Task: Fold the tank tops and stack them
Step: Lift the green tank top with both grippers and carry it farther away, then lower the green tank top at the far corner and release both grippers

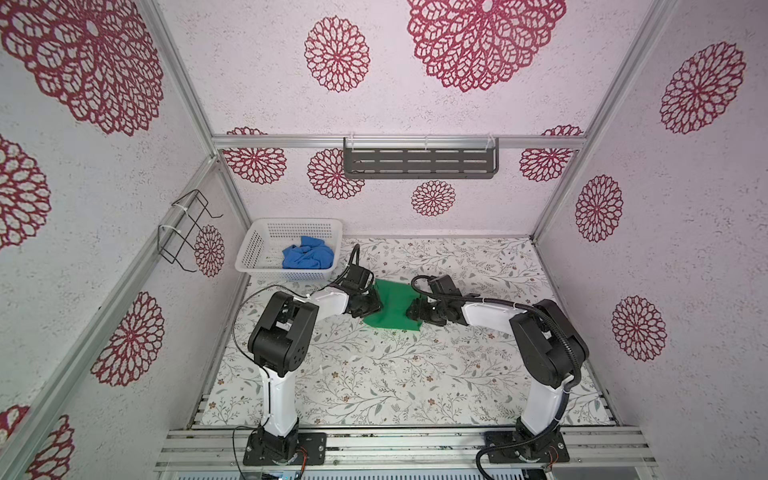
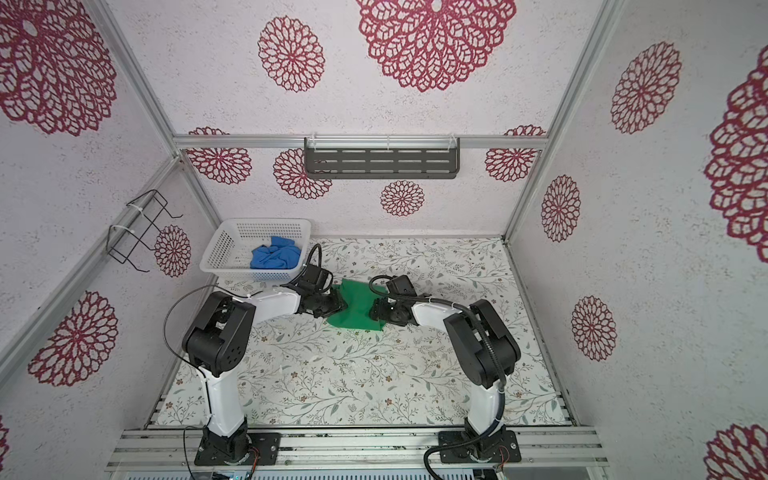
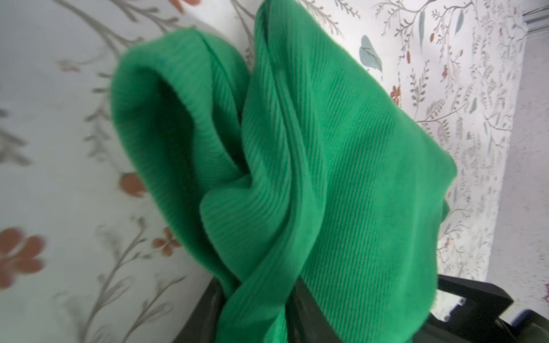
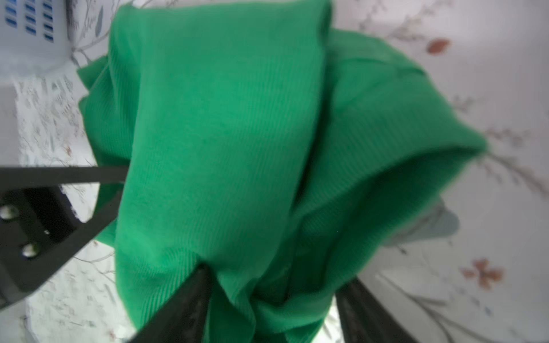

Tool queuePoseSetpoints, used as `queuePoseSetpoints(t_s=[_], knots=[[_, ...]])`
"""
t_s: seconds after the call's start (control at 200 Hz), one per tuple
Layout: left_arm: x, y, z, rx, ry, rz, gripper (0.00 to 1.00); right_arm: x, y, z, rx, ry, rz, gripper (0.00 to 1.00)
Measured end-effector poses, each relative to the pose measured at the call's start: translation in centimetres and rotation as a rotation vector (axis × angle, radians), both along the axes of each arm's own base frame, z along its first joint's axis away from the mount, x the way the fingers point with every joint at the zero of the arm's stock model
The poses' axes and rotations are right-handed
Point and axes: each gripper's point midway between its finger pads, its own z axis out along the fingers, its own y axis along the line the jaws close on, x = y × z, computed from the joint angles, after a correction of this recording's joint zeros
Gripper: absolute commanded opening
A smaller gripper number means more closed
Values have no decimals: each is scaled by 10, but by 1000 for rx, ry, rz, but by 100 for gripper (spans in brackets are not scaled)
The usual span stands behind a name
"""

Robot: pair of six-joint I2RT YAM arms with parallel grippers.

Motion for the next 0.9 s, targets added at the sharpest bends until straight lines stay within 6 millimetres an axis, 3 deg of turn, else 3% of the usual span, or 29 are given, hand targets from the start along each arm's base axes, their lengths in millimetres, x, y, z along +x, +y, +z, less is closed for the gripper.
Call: queuePoseSetpoints(t_s=[0.12, 0.31, 0.355, 0.385, 0.44, 0.475, 0.495, 0.56, 0.605, 0.661, 0.736, 0.831, 0.901], knots=[[7, -22, 0, -79, -1, -35, 25, 6, -10, -3, 22, 17, -15, 18], [17, -72, 0, -149, 1, -102, 21, 25, -65, -4, -29, 13, -60, 2], [19, -89, 1, -163, -4, -122, 25, 26, -82, -4, -62, 15, -77, 2], [20, -101, 1, -172, -8, -136, 37, 27, -94, -3, -89, 14, -83, 2], [20, -123, 5, -199, -21, -164, 66, 27, -117, -2, -143, 17, -99, 11], [20, -136, 10, -217, -32, -182, 80, 27, -132, -1, -175, 22, -111, 22], [21, -141, 12, -225, -38, -186, 86, 27, -141, -1, -197, 21, -110, 33], [19, -155, 22, -249, -56, -200, 100, 30, -170, 1, -252, 35, -139, 70], [18, -161, 27, -264, -62, -207, 98, 33, -189, 4, -296, 41, -152, 85], [16, -162, 28, -263, -58, -213, 98, 39, -210, 13, -350, 39, -178, 90], [15, -152, 28, -245, -53, -205, 98, 47, -221, 33, -400, 12, -200, 95], [7, -121, 36, -181, -38, -169, 97, 47, -214, 66, -432, -49, -221, 93], [0, -91, 58, -125, -60, -140, 98, 39, -195, 92, -431, -109, -221, 85]])
